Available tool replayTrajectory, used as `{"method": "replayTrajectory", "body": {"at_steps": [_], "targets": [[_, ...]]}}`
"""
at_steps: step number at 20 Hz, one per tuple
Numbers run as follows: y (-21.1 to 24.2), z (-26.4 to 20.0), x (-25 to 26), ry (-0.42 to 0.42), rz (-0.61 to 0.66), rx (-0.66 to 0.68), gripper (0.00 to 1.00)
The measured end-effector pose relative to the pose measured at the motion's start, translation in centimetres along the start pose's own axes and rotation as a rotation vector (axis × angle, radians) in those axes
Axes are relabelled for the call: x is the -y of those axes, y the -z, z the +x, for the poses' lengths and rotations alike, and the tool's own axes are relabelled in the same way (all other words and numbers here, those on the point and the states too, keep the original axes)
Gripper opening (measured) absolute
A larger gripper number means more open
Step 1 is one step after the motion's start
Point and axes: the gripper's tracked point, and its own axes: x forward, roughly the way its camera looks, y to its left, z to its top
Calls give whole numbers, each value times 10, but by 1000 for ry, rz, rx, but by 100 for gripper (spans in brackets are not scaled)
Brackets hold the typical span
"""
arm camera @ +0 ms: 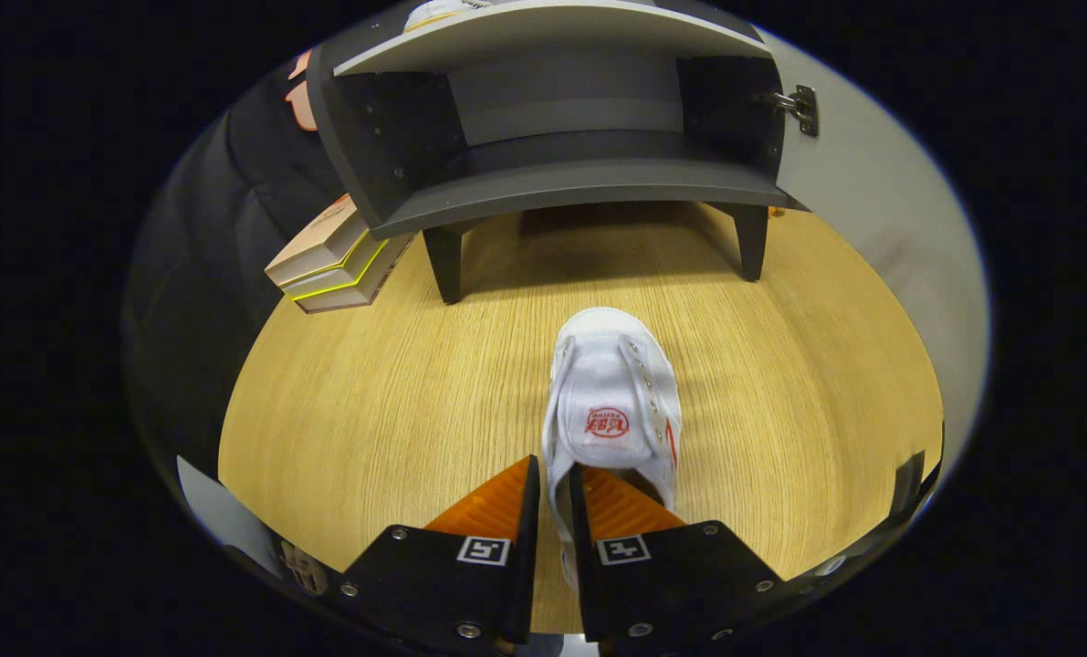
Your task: Open the shoe cabinet door, grab the shoes and put them into the shoe cabinet, then close the shoe cabinet door.
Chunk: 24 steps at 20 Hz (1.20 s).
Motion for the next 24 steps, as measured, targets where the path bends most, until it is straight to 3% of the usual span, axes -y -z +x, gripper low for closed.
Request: {"method": "replayTrajectory", "body": {"at_steps": [3, 8, 24], "targets": [[-6, 16, -2, -12, 31, 20, 20], [-7, 10, 1, -65, 52, 43, 2], [-79, -141, 13, 6, -32, 286, 0]]}}
